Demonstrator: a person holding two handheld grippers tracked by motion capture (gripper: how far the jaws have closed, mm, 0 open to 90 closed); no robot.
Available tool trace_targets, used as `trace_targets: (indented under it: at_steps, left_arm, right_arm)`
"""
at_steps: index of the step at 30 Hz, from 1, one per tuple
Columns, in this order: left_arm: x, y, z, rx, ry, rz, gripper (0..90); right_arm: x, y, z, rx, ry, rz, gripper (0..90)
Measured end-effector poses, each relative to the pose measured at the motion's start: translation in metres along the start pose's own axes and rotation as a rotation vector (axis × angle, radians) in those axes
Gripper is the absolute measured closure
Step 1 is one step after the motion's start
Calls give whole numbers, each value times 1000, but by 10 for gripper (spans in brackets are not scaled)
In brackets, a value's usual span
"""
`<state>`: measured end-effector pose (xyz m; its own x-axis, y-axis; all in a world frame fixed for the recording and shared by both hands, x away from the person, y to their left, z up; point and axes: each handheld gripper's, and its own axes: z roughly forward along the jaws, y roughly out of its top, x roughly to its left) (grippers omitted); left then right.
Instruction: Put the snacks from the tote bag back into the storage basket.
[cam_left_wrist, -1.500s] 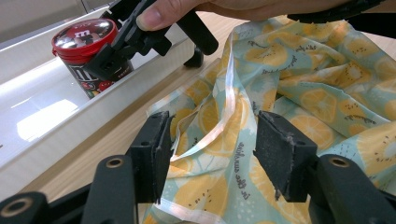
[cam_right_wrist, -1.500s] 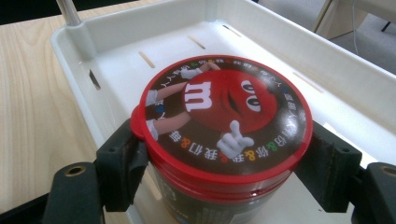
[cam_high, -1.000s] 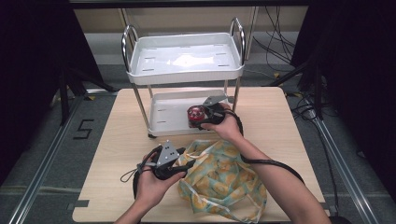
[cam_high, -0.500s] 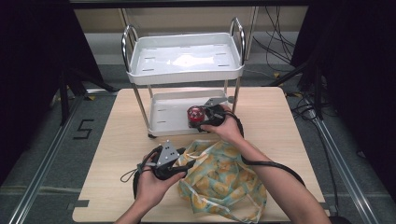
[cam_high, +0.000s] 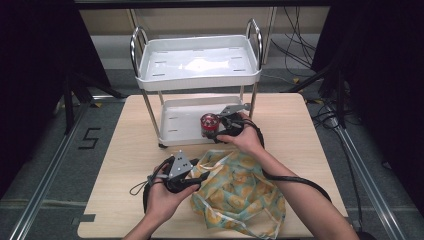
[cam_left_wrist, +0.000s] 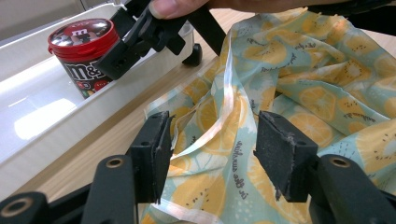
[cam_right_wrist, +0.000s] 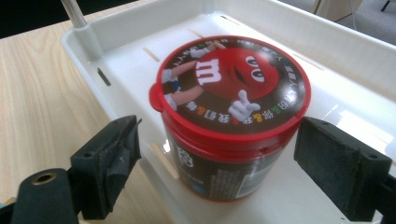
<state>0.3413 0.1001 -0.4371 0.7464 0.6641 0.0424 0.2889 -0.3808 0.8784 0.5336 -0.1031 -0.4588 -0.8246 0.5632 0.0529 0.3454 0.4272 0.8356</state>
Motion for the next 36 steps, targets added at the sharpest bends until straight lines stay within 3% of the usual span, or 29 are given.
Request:
trace_targets:
  at_steps: [2,3,5,6,9,10,12,14,15,19,20,21,22,23,24,25,28,29,30,32,34,35,36]
  left_arm:
    - [-1,0,0,-1,3,-11,451]
    - [-1,0,0,1,-1,-11,451]
    - [0,0,0,5,-4,-5,450]
    - [-1,-1,0,2,-5,-8,450]
    - [0,0,0,14,-2,11,449]
    - [-1,-1,0,15,-3,3,448]
    - [-2,-1,1,6,-9,-14,448]
    - [-1,-1,2,12,-12,14,447]
    - [-2,-1,2,12,-14,12,446]
    - [-2,-2,2,10,-13,-3,445]
    - [-1,-2,2,12,-14,11,445]
    - [-2,-3,3,12,-14,-16,445]
    - [0,-2,2,15,-19,11,445]
    - [-2,-3,2,15,-12,-20,445]
    - [-2,-2,2,14,-15,-8,444]
    - [-2,-3,3,16,-13,-19,444]
    - [0,-3,2,25,-17,19,443]
    - [-3,-4,4,11,-17,-30,443]
    - [-1,-4,4,19,-22,-15,443]
    - [-1,-4,4,18,-17,-14,443]
    - [0,-4,4,17,-17,5,443]
    - [0,-4,4,18,-17,5,443]
    - [0,-4,4,18,-21,5,443]
  right_arm:
    - [1,1,-2,6,-8,-3,152]
    - [-1,2,-4,-3,-17,-46,153]
    - [1,4,-8,9,-6,-49,153]
    - [0,4,-7,-10,-30,-75,153]
    - [4,5,-13,-3,-14,-66,153]
    - [7,6,-17,18,-6,-42,153]
    - [8,6,-21,8,-13,-51,154]
    - [10,8,-24,-10,-9,-64,154]
    - [14,8,-28,4,-11,-20,154]
    - [15,10,-38,1,-11,-65,155]
    - [16,9,-40,-2,-12,-60,155]
    - [17,9,-41,-3,-10,-57,155]
    - [17,8,-44,-2,-10,-76,156]
    - [19,8,-48,0,-9,-61,156]
    - [19,7,-51,10,-3,-43,156]
    - [18,6,-54,5,-10,-63,156]
    - [16,4,-61,-4,-18,-63,157]
    - [18,3,-61,-25,-22,-41,157]
    - [18,3,-65,-12,-10,-24,158]
    - [16,3,-69,-22,-15,-49,157]
    - [20,3,-74,-22,-14,-26,157]
    - [18,3,-75,-36,-21,-57,157]
    - [18,2,-77,-38,-25,-54,157]
